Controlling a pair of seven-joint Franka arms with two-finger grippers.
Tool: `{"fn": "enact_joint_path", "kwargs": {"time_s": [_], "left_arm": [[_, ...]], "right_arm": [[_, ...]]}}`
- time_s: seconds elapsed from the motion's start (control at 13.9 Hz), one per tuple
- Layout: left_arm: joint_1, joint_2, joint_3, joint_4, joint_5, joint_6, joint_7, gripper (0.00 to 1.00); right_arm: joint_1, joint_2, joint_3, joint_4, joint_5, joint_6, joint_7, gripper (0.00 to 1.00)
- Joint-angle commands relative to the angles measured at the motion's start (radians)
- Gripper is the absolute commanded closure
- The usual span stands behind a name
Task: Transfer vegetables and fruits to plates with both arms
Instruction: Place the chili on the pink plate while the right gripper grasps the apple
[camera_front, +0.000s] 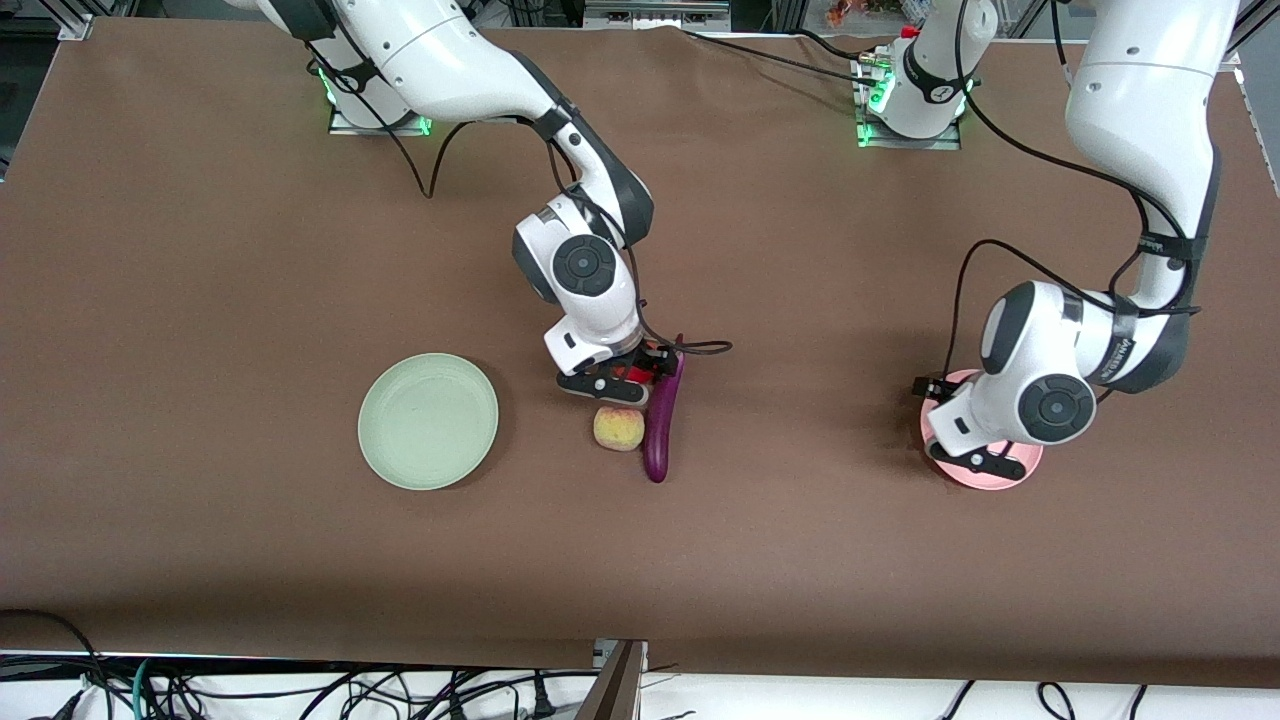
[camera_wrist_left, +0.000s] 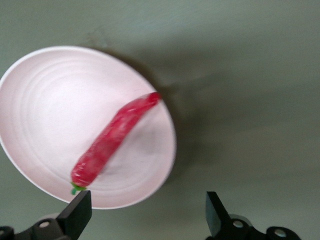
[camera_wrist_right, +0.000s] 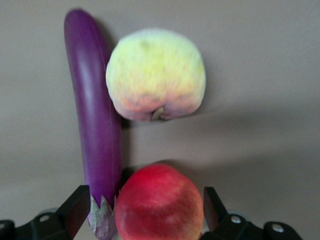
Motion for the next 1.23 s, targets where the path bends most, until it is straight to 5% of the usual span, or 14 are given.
{"fn": "enact_joint_path", "kwargs": {"time_s": [0.0,0.36,0.72,1.15], "left_arm": [[0.004,-0.038,-0.05,0.023,-0.017,-0.029,0.004,0.0],[0.002,-0.038,-0.102,0.053,-0.041,-0.03,-0.036,0.0],[-0.002,-0.036,-0.115,0.051,-0.054,-0.03,-0.051,0.0],[-0.033,-0.035,-0.167,0.053,-0.105,-0.03,-0.114,0.0]], "right_arm": [[0.007,0.019,-0.005,0.021,0.015,0.004,0.014,0.0],[0.007,0.016,-0.005,-0.027,0.018,-0.004,0.012,0.01],[0.0,-0.024,-0.008,-0.024,0.014,-0.086,-0.008,0.47],[-0.043,-0.149,-0.051,-0.022,0.015,-0.293,-0.162,0.48]]}}
